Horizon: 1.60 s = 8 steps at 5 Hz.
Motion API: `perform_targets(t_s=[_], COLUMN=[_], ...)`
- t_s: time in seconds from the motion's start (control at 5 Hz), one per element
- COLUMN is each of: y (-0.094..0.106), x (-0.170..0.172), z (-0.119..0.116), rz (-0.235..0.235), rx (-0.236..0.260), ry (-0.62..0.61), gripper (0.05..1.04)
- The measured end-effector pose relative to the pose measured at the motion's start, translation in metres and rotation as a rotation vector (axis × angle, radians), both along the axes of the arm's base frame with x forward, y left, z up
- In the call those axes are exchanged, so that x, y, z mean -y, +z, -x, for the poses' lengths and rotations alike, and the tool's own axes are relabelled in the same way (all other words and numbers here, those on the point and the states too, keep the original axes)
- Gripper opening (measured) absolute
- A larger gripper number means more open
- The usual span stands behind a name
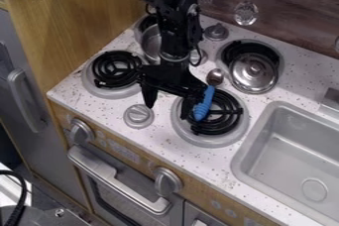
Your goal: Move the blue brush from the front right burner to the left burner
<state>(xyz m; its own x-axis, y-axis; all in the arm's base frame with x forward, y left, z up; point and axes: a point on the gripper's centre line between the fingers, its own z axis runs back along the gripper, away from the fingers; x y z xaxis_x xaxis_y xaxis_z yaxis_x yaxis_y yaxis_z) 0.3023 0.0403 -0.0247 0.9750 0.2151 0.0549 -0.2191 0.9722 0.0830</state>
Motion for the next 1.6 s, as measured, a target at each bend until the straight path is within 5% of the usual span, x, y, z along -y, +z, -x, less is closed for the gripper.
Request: perform_targets(t_s=[0.2, 0.8, 1.2, 1.6], y=[-0.011, -0.035, -0.052, -0.054], x=[0.002, 0.037, 0.032, 0.021], z=[0.008, -0.062, -0.072, -0.056], rz=[0.006, 0.045, 0.029, -0.002], rx=[-0.043, -0.056, -0.093, -0.104], ry=[0.002, -0.07, -0.03, -0.012], gripper=[1.001, 1.001, 0.948, 0.445])
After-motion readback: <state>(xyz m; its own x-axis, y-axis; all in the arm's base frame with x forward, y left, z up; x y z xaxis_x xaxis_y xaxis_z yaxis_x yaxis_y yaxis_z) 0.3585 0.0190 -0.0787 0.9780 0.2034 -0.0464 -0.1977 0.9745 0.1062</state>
